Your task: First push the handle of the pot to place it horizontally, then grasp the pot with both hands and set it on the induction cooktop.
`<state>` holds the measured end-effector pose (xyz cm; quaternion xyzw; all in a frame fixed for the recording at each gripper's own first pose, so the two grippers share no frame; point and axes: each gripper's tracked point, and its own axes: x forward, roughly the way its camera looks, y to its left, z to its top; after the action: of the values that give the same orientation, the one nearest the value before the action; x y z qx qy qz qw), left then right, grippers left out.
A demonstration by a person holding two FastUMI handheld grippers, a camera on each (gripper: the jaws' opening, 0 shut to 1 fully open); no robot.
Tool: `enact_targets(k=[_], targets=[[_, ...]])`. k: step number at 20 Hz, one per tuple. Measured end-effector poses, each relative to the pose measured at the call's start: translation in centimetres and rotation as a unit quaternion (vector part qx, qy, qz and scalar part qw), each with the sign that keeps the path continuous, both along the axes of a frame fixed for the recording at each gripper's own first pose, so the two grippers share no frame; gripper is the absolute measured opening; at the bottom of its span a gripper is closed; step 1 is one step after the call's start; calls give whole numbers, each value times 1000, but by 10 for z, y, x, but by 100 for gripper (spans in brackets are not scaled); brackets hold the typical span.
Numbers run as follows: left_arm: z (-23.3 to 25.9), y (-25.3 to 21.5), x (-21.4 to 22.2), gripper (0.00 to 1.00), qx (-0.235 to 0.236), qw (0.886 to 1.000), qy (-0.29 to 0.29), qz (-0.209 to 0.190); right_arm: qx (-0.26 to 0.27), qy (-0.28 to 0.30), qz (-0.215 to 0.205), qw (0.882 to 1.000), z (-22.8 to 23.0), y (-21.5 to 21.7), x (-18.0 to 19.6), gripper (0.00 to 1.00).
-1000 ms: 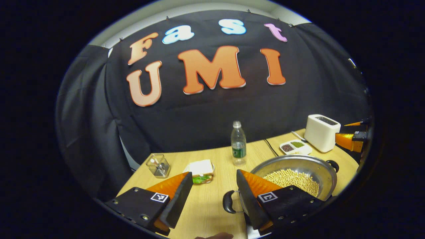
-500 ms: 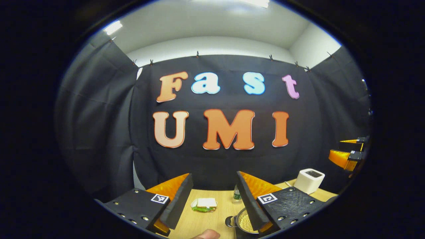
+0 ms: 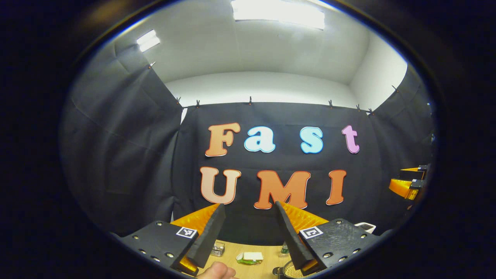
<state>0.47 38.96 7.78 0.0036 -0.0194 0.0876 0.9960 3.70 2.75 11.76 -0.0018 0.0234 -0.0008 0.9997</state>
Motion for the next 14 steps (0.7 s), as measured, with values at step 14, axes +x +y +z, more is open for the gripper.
enact_targets(k=[14], targets=[[10,18,-26,80,3,1000,-20,12,-7,-40,36,999,24,36,-14,95]])
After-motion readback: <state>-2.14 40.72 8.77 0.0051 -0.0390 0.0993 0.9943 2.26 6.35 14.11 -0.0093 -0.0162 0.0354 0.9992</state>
